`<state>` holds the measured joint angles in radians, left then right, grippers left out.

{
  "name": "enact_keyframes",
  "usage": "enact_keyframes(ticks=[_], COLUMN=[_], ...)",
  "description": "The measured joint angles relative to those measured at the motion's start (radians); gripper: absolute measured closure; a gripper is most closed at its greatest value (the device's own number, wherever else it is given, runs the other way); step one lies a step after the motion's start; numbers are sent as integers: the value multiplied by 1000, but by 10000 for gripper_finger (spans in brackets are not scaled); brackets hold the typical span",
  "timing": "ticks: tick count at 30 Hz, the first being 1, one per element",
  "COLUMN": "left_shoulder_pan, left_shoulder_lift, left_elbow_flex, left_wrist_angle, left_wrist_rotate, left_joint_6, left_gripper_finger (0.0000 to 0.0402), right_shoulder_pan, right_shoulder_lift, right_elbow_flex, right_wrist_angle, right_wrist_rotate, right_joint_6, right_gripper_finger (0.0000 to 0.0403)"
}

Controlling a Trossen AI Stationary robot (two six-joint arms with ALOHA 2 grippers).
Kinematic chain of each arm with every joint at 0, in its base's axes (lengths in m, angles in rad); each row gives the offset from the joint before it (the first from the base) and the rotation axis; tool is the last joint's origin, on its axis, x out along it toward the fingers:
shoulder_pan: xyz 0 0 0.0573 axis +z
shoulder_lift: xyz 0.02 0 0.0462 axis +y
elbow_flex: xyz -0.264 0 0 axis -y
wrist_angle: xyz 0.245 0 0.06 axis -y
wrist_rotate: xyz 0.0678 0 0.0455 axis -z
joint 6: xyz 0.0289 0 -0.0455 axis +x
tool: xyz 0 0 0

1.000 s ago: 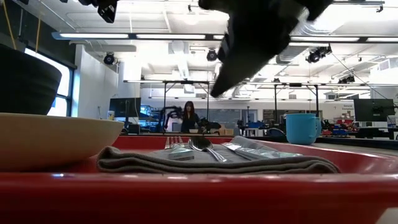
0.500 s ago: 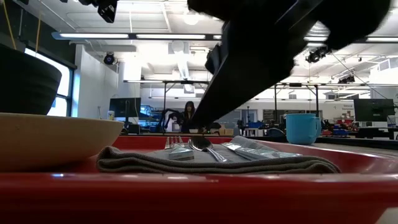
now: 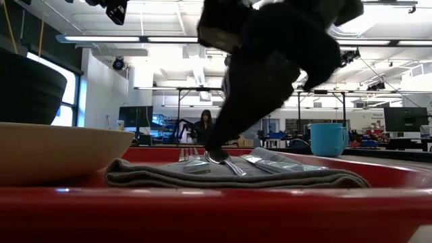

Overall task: Set up tray
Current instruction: Adjust the gray table napkin on the red serving tray

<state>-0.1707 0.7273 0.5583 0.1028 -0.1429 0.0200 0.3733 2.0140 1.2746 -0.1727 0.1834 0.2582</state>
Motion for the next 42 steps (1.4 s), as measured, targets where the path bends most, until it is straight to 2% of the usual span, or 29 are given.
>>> enact_keyframes(ticks=[10, 21, 42], left_shoulder_pan=[0, 0, 0], left_shoulder_lift=[0, 0, 0], left_elbow_flex=[0, 0, 0], left_wrist_angle=[0, 0, 0], left_wrist_rotate=[0, 0, 0], left_joint_6=[1, 1, 1], left_gripper_finger=[346, 346, 346], right_shoulder_pan=[0, 0, -7], right_shoulder_lift=[0, 0, -2], right_elbow_flex=[-111, -129, -128], right_wrist_angle=[173, 267, 196], right_wrist_rotate=[-36, -50, -32], right_joint_6=[10, 29, 51], right_gripper_finger=[403, 403, 403])
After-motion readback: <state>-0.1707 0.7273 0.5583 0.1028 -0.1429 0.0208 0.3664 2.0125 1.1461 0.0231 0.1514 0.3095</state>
